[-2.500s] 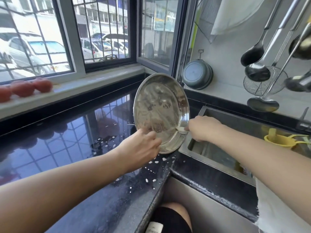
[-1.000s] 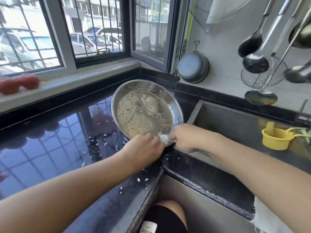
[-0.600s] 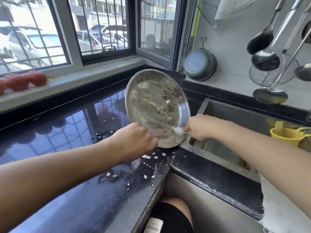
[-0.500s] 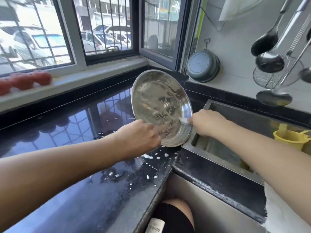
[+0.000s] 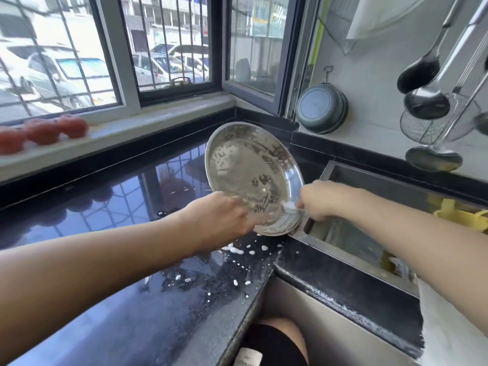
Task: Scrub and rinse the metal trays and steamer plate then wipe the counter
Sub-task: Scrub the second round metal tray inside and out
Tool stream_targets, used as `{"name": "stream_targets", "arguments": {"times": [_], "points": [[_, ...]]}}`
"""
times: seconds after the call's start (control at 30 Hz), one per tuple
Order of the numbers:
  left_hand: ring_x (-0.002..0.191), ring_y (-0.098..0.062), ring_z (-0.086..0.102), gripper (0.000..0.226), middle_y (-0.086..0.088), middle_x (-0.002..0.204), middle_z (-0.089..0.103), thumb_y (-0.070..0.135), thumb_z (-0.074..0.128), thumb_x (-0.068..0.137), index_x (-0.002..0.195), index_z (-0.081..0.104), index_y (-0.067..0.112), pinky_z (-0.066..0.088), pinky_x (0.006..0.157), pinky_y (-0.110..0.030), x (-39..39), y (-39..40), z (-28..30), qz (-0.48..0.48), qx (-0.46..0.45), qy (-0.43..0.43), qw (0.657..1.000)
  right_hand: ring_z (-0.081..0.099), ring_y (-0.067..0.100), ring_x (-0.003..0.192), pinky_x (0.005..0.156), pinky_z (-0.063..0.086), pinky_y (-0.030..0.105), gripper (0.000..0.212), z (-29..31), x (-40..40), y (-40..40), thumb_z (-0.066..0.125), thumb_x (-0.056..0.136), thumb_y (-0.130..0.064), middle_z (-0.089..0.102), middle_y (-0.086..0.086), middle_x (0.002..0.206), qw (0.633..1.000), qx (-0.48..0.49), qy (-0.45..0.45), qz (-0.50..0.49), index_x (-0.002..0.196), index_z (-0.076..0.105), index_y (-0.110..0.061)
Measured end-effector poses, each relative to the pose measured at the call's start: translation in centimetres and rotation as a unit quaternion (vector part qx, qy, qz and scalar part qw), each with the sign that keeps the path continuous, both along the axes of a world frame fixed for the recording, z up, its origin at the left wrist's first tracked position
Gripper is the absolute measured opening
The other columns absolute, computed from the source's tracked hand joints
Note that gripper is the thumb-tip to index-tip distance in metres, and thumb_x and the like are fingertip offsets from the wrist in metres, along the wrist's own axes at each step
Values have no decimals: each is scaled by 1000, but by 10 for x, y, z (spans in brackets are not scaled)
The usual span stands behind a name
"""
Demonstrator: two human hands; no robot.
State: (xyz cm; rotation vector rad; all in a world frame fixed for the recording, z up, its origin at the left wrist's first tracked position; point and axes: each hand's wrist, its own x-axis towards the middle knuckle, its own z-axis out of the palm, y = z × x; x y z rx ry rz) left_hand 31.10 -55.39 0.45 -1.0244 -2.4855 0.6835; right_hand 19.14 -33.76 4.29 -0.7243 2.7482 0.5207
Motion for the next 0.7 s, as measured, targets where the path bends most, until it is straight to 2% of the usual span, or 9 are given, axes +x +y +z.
{"name": "stream_targets", "arguments": {"times": [0.03,0.1,0.13,0.2,0.3,0.43,0.5,0.6,0.7], "points": [[73,-25,63,27,-4,77,63,-4,58,79,99,59,14,53,54,-36,1,-3,-3,4,3,-7,1000,66,29,96,82,56,34,49,-3,4,0,48,94,-4,69,7,119,998,-14,-58,16,133,65,-28],[75,-25,60,18,-5,79,61,0,61,83,96,60,13,55,55,-37,4,-7,-16,33,-13,-10,999,58,25,70,62,50,30,53,0,6,8,50,92,-2,70,2,87,983,-58,-175,-1,128,69,-36],[74,-25,57,16,-6,78,59,0,62,83,95,59,11,55,54,-38,6,-8,-22,41,-18,-12,999,54,25,65,58,47,29,53,3,2,15,52,91,-1,67,0,79,980,-67,-187,-8,124,71,-38],[71,-25,55,14,-7,77,59,2,62,82,94,60,9,54,52,-39,6,-9,-25,38,-27,-9,999,65,26,81,70,53,30,50,3,-6,25,54,92,-4,73,-2,98,990,-68,-124,-12,125,71,-38],[71,-25,58,13,-6,76,60,4,59,82,92,64,11,54,54,-39,-1,-9,-14,9,-27,22,999,63,26,110,86,50,28,54,-11,-6,31,45,97,-9,62,1,137,996,-80,-9,-37,134,62,-46],[79,-26,62,19,-6,86,64,6,48,90,99,63,13,55,64,-40,-4,-11,-6,18,-38,16,999,62,34,109,91,54,35,56,-26,17,20,43,95,-9,60,11,135,996,-87,-27,-11,137,59,-42],[86,-26,65,16,-6,91,66,9,56,91,104,63,16,56,69,-42,-2,3,-14,51,-40,18,998,60,36,113,95,53,38,57,-29,26,16,41,95,-6,56,14,140,995,-89,-48,-15,139,57,-38],[80,-25,71,15,-2,83,70,12,64,84,96,68,19,52,57,-35,-10,40,-33,71,4,20,997,59,34,118,86,48,30,56,-30,28,13,41,98,-10,53,13,146,992,-112,-61,-22,142,54,-44],[66,-20,71,15,3,76,70,19,73,81,95,69,22,44,47,-27,-20,61,-50,115,50,-19,992,64,33,103,83,54,33,50,-31,33,7,43,98,-9,66,11,126,987,-136,-80,-9,132,64,-39]]}}
